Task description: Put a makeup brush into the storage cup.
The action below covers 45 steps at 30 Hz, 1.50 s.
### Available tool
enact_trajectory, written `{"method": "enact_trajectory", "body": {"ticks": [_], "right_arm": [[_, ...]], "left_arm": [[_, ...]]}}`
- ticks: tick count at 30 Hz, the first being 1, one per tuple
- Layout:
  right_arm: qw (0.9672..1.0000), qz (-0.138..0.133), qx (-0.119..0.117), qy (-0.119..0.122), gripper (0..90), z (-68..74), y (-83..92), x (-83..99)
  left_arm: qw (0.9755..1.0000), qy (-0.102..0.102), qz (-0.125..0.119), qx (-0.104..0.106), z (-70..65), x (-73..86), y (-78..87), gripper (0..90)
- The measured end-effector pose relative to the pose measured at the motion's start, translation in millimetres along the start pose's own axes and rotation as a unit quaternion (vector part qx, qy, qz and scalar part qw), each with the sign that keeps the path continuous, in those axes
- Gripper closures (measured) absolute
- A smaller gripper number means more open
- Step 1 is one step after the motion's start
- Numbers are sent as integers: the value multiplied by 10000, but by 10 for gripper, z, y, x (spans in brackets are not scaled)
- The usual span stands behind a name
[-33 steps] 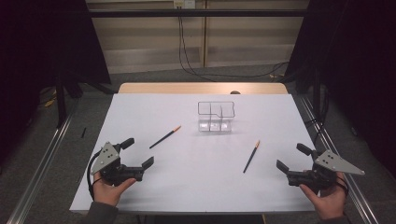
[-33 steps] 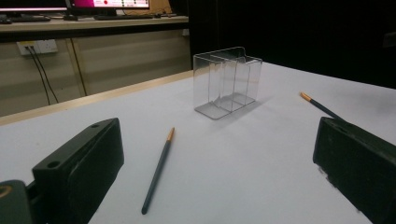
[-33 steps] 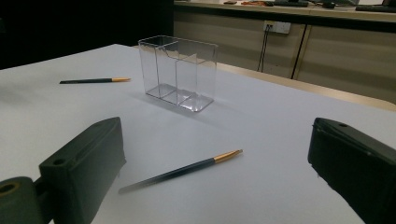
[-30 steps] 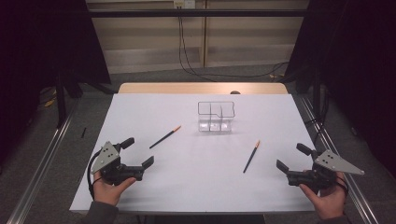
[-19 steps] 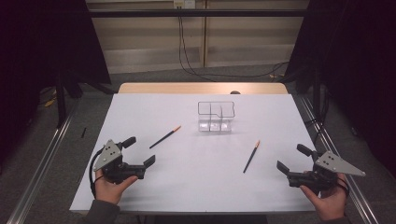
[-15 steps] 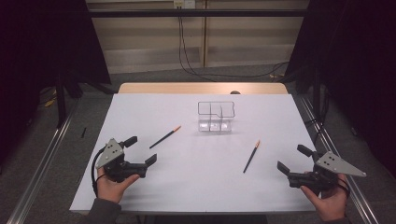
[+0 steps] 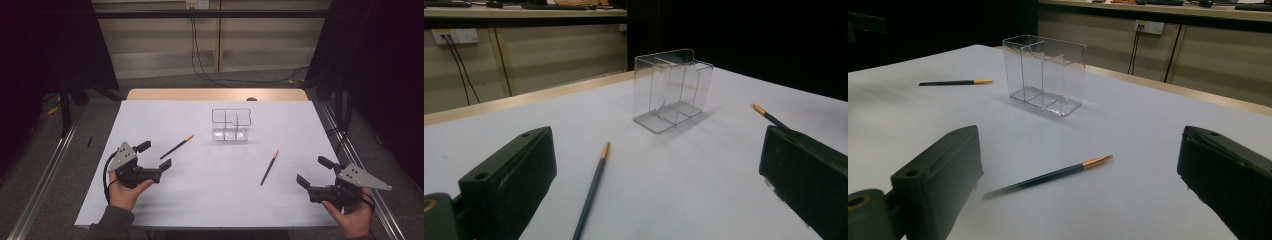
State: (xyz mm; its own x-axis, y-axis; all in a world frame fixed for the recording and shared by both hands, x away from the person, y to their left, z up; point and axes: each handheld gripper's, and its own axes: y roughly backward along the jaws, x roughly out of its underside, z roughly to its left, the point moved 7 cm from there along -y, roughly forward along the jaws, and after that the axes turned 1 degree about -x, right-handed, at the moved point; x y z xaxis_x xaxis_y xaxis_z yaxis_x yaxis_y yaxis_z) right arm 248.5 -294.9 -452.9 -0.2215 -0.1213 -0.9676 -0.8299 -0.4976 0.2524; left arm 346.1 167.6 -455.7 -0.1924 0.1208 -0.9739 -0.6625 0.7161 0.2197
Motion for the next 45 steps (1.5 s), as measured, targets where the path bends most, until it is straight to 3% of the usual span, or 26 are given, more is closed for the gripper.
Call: {"method": "enact_trajectory", "body": {"ticks": [5,9,12,15,20,21,24,33,37,39,40,45], "right_arm": [[10000,5,35,-23,35,-4,24,2],[10000,16,-32,32,34,31,-11,4],[9999,36,-111,75,36,70,-38,2],[9997,76,-195,82,38,97,-73,16],[9997,107,-200,117,39,93,-82,21],[9998,76,-168,108,39,83,-84,14],[9997,82,-192,97,39,73,-93,12],[9995,77,-234,173,39,94,-128,-6],[9993,129,-247,233,38,107,-138,0],[9993,138,-272,196,39,111,-143,5],[9995,128,-250,168,39,105,-148,7],[9994,122,-269,181,39,76,-141,7]], "left_arm": [[9999,108,-66,-50,51,-32,-69,12],[9998,186,37,-100,101,1,-120,6],[9998,174,55,-35,125,7,-157,6],[9998,127,65,-108,167,-4,-192,6],[9998,133,-116,-80,182,-80,-263,8],[9999,53,-83,-69,198,-83,-265,9],[9997,155,-175,-98,207,-117,-317,9],[9996,95,-231,-127,256,-194,-456,9],[9997,44,-255,-47,278,-240,-507,12],[9993,127,-343,-60,281,-269,-551,13],[9996,13,-282,-43,301,-272,-565,13],[9989,246,-383,-59,297,-274,-661,14]]}}
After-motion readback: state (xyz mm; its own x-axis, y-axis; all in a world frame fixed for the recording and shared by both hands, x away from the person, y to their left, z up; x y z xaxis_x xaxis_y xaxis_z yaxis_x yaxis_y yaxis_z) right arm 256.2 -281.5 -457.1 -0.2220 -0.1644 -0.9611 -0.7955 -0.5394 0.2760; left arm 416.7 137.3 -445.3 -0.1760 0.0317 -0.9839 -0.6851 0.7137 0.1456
